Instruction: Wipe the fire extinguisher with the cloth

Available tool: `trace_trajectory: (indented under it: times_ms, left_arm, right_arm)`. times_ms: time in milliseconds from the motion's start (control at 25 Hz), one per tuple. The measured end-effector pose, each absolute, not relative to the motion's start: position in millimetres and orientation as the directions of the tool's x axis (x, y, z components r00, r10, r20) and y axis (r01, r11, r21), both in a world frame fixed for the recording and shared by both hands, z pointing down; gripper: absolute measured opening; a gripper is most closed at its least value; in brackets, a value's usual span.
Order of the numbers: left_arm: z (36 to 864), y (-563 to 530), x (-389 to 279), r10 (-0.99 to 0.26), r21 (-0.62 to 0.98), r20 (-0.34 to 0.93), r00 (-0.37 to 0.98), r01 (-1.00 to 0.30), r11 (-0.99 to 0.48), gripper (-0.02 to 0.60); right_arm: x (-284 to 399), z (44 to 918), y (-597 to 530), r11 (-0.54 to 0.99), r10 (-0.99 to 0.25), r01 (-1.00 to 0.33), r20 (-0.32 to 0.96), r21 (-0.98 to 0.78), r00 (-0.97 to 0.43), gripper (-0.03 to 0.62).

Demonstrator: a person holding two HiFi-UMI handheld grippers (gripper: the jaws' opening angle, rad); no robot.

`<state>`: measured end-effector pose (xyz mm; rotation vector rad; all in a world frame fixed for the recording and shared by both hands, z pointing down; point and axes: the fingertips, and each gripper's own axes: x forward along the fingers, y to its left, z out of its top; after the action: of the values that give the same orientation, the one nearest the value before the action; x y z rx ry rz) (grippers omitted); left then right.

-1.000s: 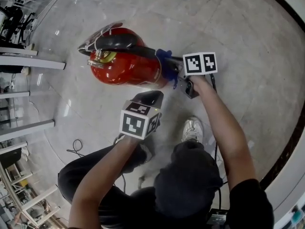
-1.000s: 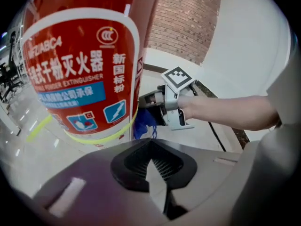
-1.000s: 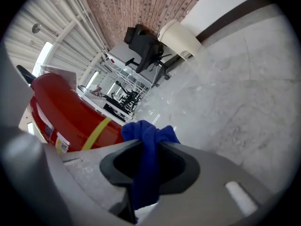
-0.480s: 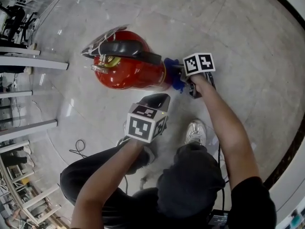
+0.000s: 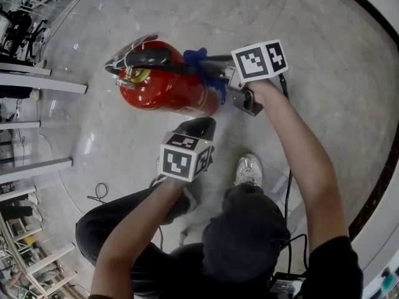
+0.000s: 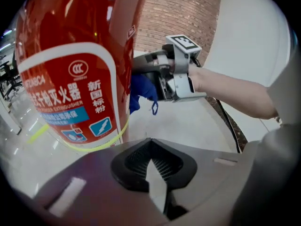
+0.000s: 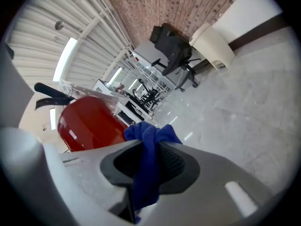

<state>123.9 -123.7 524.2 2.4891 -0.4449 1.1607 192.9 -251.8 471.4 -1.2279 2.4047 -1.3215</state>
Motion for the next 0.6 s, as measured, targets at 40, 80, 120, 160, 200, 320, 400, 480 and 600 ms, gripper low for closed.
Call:
trace_trajectory:
  times_ms: [40,80,120,160,200,320,400,480,600]
  left_arm:
    - [521,-123,125,-0.133,0.19,0.775,0.618,-0.428,-0.883,0.005]
    - [518,-123,125,-0.138,0.192,0.771,0.622,-0.433,-0.881,0.005]
    - [516,-123,125,-0.143,0.192,0.768,0.624,-0.437,-0.879,0.005]
    - [514,-123,125,-0.147,0.19,0.766,0.626,-0.439,-0.878,0.005]
    - [513,-123,124,-0.152,0.185,0.764,0.627,-0.439,-0.879,0.005]
    - [507,-125,121,-0.167,0.162,0.765,0.622,-0.437,-0.885,0.005]
    - [504,-128,118,-0.178,0.144,0.77,0.613,-0.439,-0.887,0.005]
    - [504,-131,115,-0.187,0.132,0.774,0.604,-0.443,-0.887,0.005]
    - [509,-136,113,-0.19,0.134,0.78,0.596,-0.457,-0.879,0.005]
  right_arm:
    - [193,455,-253,0.31,-0.714,-0.584,0.222,-0.75,-0.664,0.097]
    - [193,440,-254,0.335,-0.717,-0.58,0.198,-0.742,-0.668,0.097]
    - [193,426,-254,0.359,-0.719,-0.58,0.18,-0.731,-0.672,0.097]
    - [192,413,-255,0.382,-0.718,-0.581,0.165,-0.718,-0.676,0.097]
    - [192,401,-256,0.405,-0.715,-0.583,0.153,-0.704,-0.682,0.097]
    - [191,370,-259,0.472,-0.695,-0.581,0.126,-0.663,-0.708,0.097]
    - [190,357,-262,0.505,-0.677,-0.572,0.114,-0.646,-0.727,0.097]
    - [187,353,-267,0.524,-0.66,-0.56,0.11,-0.642,-0.743,0.097]
    - [184,362,-277,0.523,-0.647,-0.557,0.125,-0.645,-0.752,0.097]
